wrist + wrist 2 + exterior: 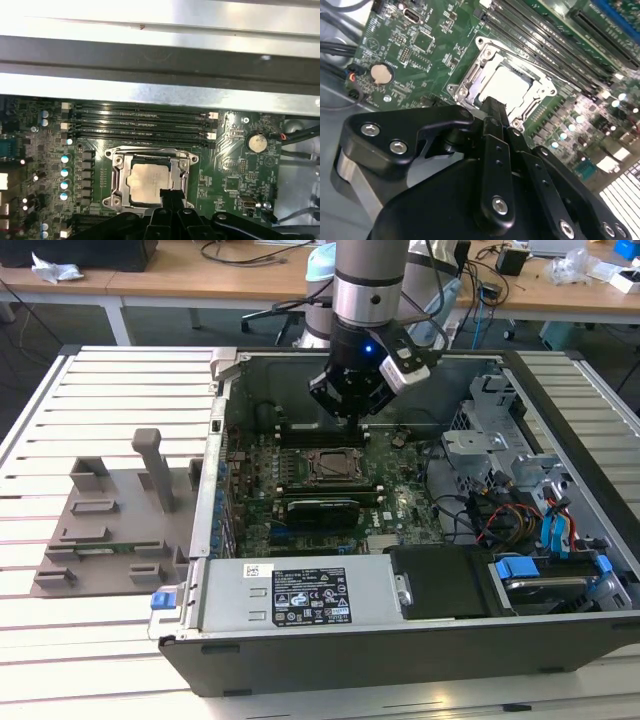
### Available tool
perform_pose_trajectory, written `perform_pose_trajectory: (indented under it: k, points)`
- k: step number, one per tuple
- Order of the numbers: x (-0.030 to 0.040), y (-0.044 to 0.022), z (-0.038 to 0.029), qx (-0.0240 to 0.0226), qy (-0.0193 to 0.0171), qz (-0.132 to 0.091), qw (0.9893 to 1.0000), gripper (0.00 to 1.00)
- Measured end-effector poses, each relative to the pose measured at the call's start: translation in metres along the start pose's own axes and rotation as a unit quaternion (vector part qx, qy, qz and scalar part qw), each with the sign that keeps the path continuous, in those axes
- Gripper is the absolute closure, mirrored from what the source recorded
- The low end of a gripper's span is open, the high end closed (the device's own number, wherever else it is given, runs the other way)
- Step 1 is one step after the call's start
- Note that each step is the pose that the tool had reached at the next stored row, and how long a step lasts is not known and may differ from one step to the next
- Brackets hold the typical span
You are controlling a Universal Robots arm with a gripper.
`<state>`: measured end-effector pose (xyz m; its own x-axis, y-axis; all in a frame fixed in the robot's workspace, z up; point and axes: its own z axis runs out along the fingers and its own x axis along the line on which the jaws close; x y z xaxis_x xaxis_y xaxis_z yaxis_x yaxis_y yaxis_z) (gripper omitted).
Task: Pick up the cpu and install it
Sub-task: 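Install the first cpu locking lever, then install the second cpu locking lever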
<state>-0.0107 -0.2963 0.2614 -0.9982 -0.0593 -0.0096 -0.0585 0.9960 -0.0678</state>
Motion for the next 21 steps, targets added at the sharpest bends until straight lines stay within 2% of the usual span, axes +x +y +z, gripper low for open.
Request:
perform_pose_trajectory:
  k: [3,17,21]
  points:
    - [0.0000,-0.0003,-0.0043,0.0000,0.0000,0.000,1.0000,0.89]
    - [0.0000,-0.0004,-0.0046,0.0000,0.0000,0.000,1.0000,0.89]
    - [0.0003,-0.0064,-0.0042,0.0000,0.0000,0.000,1.0000,0.89]
